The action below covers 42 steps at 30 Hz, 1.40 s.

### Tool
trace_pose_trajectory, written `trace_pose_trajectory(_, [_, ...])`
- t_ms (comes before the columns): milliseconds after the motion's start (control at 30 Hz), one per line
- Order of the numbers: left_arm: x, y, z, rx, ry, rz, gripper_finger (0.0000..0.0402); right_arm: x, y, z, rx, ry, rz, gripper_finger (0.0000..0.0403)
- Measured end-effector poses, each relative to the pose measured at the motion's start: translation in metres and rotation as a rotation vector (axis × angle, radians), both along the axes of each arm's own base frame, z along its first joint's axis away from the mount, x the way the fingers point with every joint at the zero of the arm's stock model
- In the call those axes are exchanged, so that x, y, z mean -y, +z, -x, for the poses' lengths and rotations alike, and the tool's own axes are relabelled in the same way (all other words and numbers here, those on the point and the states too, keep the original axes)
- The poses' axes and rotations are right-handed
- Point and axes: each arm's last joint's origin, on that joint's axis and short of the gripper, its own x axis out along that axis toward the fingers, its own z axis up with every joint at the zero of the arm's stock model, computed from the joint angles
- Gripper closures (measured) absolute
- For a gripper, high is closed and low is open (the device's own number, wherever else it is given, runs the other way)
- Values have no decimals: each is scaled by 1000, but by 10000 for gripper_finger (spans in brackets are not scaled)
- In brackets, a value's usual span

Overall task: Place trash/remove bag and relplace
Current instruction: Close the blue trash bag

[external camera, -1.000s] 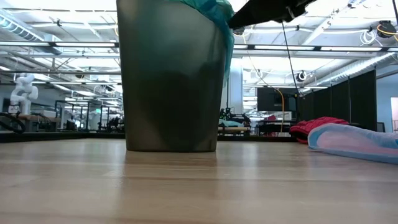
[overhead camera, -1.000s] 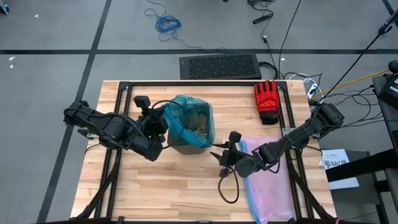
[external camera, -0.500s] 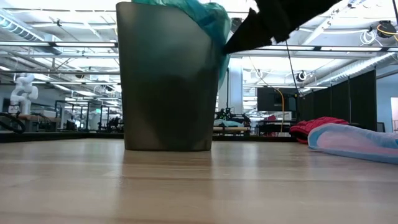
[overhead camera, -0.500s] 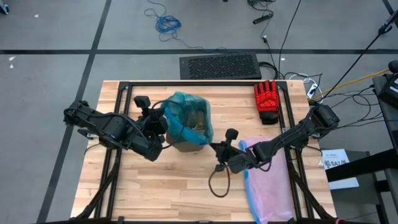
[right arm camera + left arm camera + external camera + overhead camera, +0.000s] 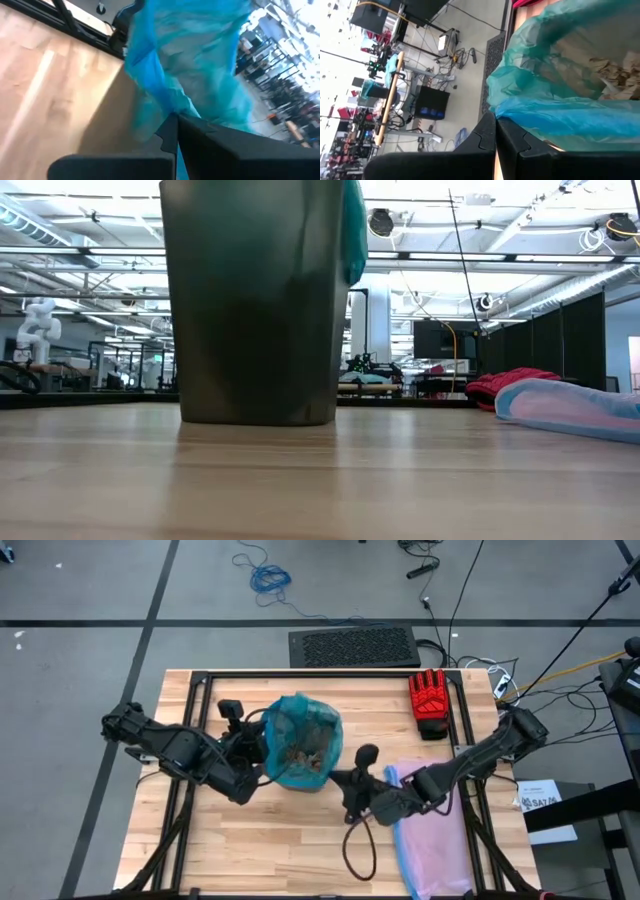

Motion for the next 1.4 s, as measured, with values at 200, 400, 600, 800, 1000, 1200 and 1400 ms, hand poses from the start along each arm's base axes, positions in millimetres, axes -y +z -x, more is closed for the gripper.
trace_pose_trajectory(200, [10,0,4,-2,-45,-2,393,31,41,-12,-65,-27,102,403])
trace_pose_trajectory(400, [16,-1,6,-5,-74,-4,393,67,79,-18,-98,68,33,403])
trace_pose_trajectory(600, [21,-2,7,-15,-95,6,393,95,111,-9,-136,124,-170,403])
trace_pose_trajectory(800, [22,-3,6,-27,-101,26,393,110,121,0,-173,111,-322,389])
trace_pose_trajectory(1000, [23,-3,7,-30,-108,29,393,108,117,4,-225,103,-318,305])
trace_pose_trajectory(1200, [25,-3,8,-28,-116,34,393,93,103,19,-382,25,-292,198])
trace_pose_trajectory(1400, [28,-3,9,-28,-130,38,393,80,73,32,-516,-79,-311,172])
